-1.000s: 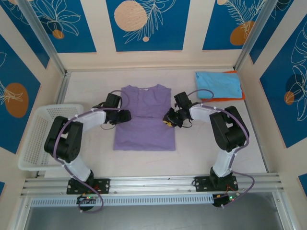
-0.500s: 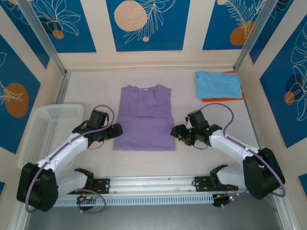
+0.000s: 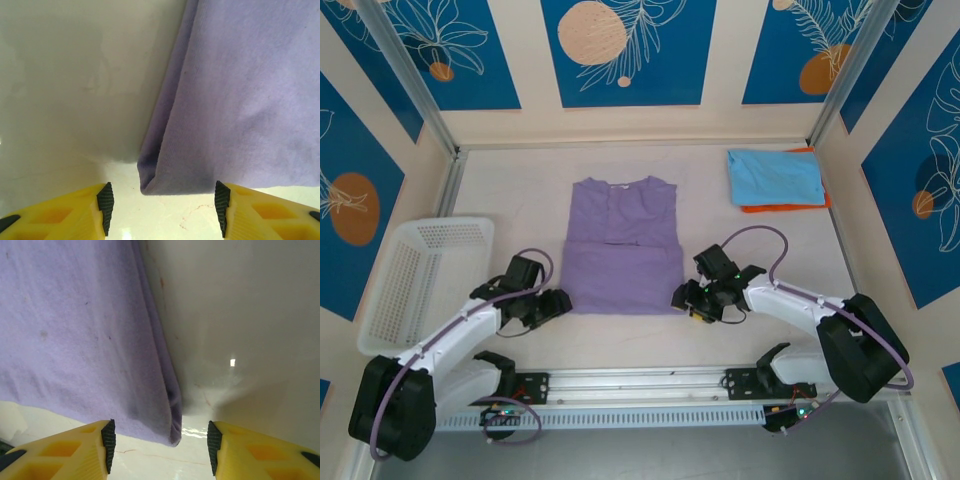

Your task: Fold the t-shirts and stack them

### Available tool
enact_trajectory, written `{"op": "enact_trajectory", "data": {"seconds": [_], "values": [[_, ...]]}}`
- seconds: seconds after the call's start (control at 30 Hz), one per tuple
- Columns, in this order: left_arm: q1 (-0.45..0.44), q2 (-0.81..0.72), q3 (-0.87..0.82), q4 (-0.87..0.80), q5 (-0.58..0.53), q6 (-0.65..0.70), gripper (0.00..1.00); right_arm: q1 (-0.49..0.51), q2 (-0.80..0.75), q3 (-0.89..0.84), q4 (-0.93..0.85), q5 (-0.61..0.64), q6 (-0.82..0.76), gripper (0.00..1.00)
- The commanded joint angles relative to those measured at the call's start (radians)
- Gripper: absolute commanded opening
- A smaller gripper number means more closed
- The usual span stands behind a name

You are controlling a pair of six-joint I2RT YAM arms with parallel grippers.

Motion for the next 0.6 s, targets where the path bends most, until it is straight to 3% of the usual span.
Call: {"op": "enact_trajectory", "data": {"seconds": [0.0, 0.23, 0.33, 0.47, 0.57], "values": [[-0.008, 0.02, -0.019, 0.04, 0.049, -0.043, 0.55, 0.008, 0.02, 0.02, 0.001, 0.001, 0.027, 0.51], [-0.008, 0.037, -0.039, 0.121, 0.057, -0.073, 0.45, 0.027, 0.056, 0.032, 0.015, -0.008, 0.032, 0.5], [-0.008, 0.057, -0.032, 0.13, 0.054, -0.074, 0.34, 0.028, 0.068, 0.034, 0.016, -0.006, 0.032, 0.45], [-0.008, 0.058, -0.028, 0.121, 0.024, -0.068, 0.3, 0.029, 0.081, 0.043, 0.009, -0.003, 0.032, 0.4], [-0.008, 0.056, -0.029, 0.122, 0.011, -0.067, 0.22, 0.027, 0.091, 0.048, 0.008, -0.003, 0.03, 0.27]]}}
